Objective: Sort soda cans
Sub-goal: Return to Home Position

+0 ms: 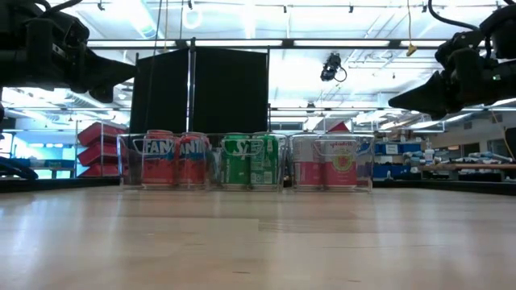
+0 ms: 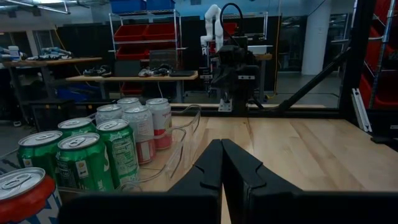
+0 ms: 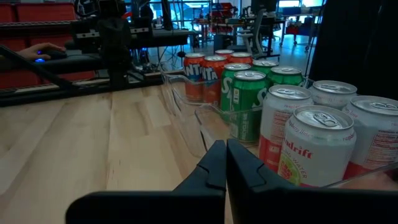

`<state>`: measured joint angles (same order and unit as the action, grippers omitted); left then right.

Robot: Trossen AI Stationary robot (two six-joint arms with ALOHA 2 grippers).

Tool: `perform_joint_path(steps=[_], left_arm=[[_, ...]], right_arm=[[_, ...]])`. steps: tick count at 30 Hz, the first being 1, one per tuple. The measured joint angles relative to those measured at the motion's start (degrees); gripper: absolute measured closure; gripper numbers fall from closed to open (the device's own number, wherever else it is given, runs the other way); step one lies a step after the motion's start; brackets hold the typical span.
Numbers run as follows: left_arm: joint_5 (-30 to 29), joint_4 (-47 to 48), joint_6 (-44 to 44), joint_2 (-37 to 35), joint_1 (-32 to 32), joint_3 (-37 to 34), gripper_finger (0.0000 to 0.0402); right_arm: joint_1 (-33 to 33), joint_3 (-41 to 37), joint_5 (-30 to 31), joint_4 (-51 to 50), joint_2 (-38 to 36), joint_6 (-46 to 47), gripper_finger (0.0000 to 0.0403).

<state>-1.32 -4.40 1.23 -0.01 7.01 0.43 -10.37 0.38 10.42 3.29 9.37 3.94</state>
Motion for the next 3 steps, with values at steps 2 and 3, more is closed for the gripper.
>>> perform_joint_path(steps=[2, 3], left_arm=[[0.0, 0.0, 0.0, 0.0, 0.0, 0.0, 0.0394], [0.0, 0.0, 0.0, 0.0, 0.0, 0.0, 0.0394]], right_arm=[[0.0, 0.0, 0.0, 0.0, 0.0, 0.0, 0.0403], [0.0, 0.0, 0.0, 0.0, 0.0, 0.0, 0.0403]])
